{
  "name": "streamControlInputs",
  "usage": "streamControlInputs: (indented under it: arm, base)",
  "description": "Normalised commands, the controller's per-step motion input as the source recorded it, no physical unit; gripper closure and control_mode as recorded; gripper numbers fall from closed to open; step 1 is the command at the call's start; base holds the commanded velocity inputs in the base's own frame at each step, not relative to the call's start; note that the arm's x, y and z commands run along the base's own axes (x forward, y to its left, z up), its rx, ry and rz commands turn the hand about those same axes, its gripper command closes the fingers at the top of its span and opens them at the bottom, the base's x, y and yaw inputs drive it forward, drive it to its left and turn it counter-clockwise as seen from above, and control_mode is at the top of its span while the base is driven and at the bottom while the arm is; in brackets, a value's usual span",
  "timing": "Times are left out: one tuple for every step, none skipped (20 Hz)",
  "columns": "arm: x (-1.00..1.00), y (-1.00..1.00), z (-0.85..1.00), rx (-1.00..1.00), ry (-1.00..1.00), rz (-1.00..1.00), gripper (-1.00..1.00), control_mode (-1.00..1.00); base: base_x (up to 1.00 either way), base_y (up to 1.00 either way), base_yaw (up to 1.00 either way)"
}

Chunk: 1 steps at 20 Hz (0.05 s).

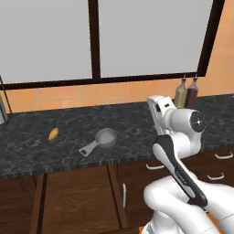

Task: Pick the measuring cup from the drawer and place it on the counter.

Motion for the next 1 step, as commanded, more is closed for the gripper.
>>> streamControlInputs:
  arm:
    - [0.0, 0.0, 0.0, 0.0, 0.0, 0.0, -1.0, -1.0]
  base:
    - [0.0, 0.0, 0.0]
